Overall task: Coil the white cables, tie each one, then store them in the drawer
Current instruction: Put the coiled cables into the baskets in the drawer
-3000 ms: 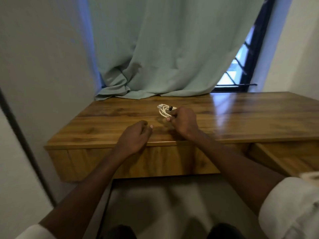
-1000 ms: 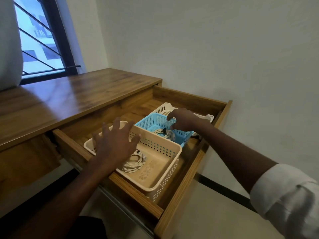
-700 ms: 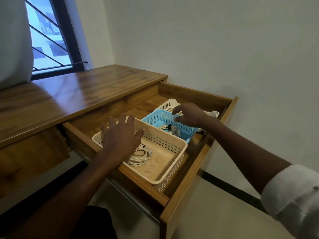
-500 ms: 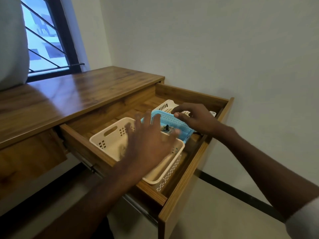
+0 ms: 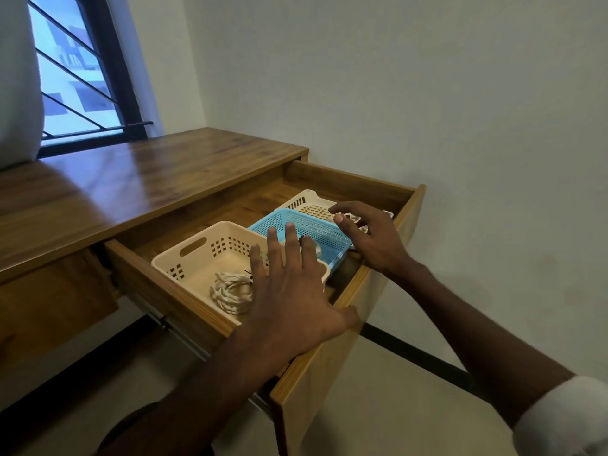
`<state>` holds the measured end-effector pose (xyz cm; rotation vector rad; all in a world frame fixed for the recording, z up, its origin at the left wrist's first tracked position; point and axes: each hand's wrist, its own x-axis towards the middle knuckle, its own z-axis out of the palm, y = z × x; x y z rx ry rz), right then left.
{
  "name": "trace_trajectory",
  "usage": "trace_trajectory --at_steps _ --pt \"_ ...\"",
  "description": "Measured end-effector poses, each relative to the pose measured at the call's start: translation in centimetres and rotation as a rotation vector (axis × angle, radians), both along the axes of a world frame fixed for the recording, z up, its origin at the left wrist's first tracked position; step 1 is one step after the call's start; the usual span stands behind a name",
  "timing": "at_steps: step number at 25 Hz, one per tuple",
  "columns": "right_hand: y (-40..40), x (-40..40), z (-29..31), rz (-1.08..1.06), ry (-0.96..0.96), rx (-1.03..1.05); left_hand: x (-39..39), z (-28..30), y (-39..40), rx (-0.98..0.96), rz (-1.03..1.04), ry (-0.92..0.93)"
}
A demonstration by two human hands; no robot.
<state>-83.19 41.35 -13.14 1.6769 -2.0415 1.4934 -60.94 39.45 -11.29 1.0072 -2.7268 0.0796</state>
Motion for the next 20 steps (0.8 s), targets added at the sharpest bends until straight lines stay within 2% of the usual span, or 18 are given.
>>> trace_trajectory --at_steps 10,14,16,20 --pt "-8.7 2.3 0.6 0.096 0.048 -0.043 2.9 0.2 -8.9 0.02 0.159 -0.021" --pt "-10.6 2.7 1.1 0.338 0.127 0.198 4.0 0.8 -11.6 0.018 0.213 -0.031" --pt "-11.5 3.0 1.7 0.466 0.141 0.243 4.5 1.0 -13.0 0.012 0.234 -0.025" --pt "-14.0 2.9 1.8 0.56 0.2 0.341 5.7 1.3 -16.0 0.016 0.274 0.011"
